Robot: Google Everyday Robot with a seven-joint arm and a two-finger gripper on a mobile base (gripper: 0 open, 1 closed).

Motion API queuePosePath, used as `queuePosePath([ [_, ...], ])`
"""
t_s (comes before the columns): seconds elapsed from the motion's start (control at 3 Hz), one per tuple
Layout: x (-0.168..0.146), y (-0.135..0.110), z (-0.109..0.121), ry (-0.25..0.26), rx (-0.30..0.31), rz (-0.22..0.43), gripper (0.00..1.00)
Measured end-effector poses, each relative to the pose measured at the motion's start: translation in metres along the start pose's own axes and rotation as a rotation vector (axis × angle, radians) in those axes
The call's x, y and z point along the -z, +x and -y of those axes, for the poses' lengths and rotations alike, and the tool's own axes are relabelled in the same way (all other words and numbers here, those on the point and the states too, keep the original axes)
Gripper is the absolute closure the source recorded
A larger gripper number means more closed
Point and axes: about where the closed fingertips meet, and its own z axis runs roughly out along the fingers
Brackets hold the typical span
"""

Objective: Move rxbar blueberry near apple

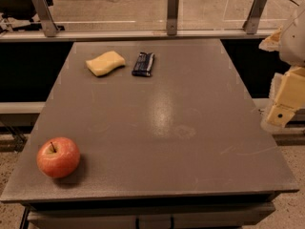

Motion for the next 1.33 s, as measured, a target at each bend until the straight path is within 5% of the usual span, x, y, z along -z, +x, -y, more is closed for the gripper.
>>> queuePosePath([
  [0.67,-0.007,-0.01,0.005,0.004,0.007,0.031,0.0],
  [1.33,-0.053,-0.144,0.098,0.031,0.153,0.172,0.0],
])
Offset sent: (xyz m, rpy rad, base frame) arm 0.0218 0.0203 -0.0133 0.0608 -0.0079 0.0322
